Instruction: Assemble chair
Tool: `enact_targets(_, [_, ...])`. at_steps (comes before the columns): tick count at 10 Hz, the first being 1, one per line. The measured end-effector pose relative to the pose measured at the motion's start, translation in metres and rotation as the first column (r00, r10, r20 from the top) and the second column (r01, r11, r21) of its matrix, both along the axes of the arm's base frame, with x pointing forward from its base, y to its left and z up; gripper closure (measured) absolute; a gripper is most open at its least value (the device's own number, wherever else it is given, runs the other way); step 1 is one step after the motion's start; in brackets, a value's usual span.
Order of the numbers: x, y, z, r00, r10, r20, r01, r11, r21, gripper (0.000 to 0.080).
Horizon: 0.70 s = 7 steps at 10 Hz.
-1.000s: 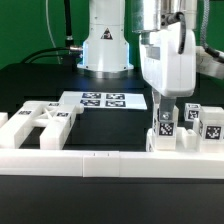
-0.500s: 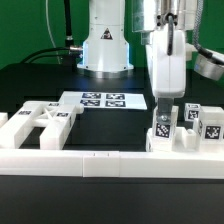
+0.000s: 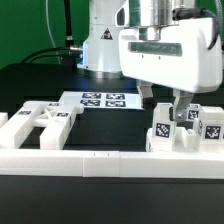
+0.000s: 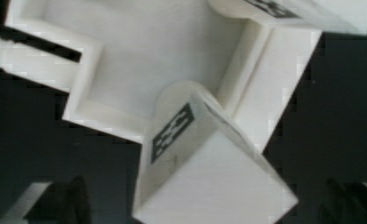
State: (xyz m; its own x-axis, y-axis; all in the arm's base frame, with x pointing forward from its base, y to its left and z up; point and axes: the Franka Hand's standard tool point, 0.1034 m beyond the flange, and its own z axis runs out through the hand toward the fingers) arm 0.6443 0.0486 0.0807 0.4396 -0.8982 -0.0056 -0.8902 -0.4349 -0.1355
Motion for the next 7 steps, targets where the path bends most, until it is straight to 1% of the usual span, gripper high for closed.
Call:
enact_targets(1, [0.0,0.0005,0.0,0.994,0.106,0.006,-0.106,0.994,-0.013,0.0151])
enact_targets(3, [-0.0004,-0.0008,-0.001,0.98,0.201,0.009,-0.201,0.979,-0.026,0.0151])
enact_targets(4, [-0.0005,-0.0014,-0.0011,0.957,0.288,0.01,-0.288,0.957,-0.041,0.0151])
enact_targets(5, [-0.0005,-0.0009,-0.001,0.931,0.364,0.011,-0.363,0.93,-0.053,0.0151])
enact_targets(6, [-0.0006,0.0034,-0.0003,0.898,0.441,0.01,-0.439,0.896,-0.066,0.0151])
enact_targets(7, [-0.0004,0.0068,0.0008,0.841,0.541,-0.005,-0.54,0.837,-0.091,0.0151])
